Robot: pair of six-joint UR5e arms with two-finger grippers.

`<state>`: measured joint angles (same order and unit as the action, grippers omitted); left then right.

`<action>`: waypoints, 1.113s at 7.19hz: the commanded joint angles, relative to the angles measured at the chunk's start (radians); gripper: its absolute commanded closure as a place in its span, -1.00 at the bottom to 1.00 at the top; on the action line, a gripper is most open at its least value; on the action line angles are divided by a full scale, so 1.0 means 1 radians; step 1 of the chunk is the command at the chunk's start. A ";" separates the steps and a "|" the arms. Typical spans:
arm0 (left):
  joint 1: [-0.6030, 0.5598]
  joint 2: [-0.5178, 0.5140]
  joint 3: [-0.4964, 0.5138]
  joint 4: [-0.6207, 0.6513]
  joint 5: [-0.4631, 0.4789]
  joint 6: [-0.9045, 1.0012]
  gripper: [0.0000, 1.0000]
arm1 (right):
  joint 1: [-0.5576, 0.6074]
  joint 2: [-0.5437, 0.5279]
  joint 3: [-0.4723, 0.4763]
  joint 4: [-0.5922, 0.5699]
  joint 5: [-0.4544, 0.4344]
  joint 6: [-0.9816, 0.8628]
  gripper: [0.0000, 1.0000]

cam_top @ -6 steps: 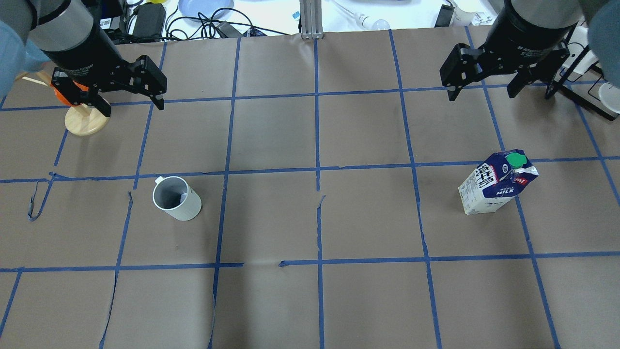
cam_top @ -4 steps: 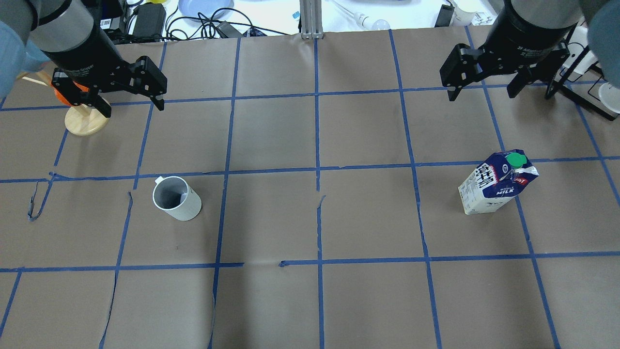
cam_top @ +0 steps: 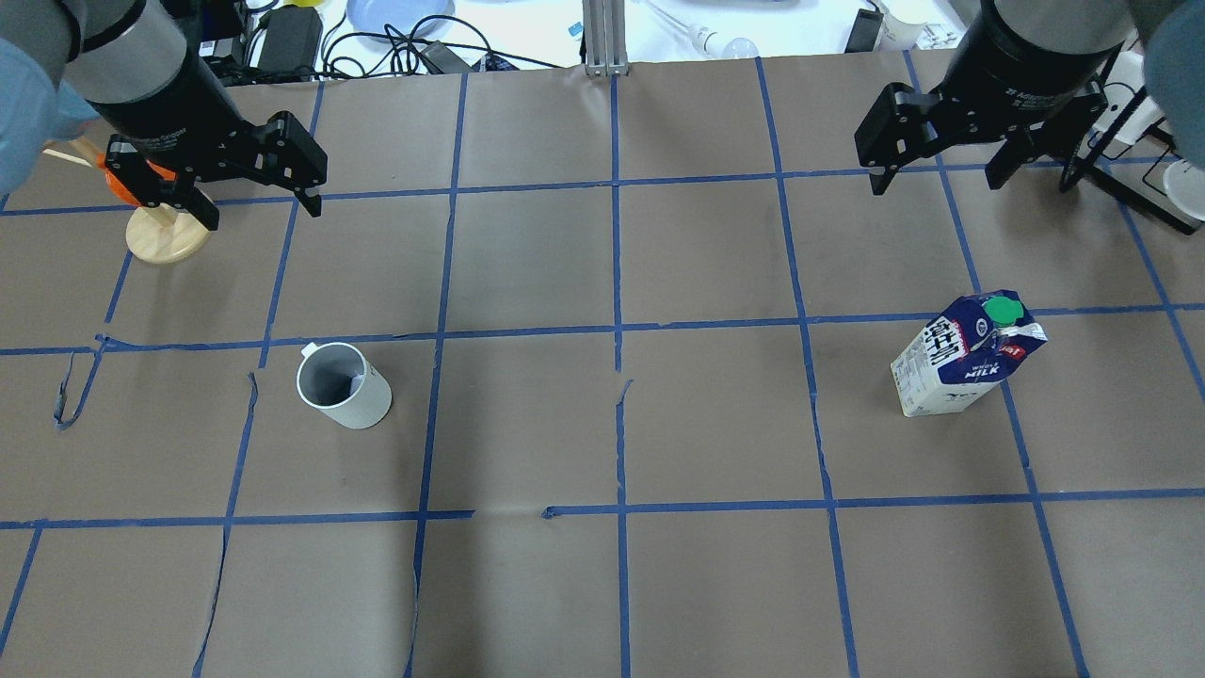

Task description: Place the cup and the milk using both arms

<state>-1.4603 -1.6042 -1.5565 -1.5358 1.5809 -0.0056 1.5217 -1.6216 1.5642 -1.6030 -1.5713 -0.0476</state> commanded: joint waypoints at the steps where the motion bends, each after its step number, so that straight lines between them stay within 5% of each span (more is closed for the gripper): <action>1: 0.001 0.000 -0.001 -0.001 0.001 -0.001 -1.00 | 0.000 0.000 -0.001 -0.002 0.000 0.005 -1.00; 8: 0.014 -0.003 -0.001 0.000 0.001 -0.001 -1.00 | 0.000 0.008 -0.003 -0.002 0.002 -0.001 -1.00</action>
<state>-1.4472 -1.6079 -1.5570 -1.5326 1.5805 -0.0060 1.5217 -1.6203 1.5638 -1.6033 -1.5687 -0.0475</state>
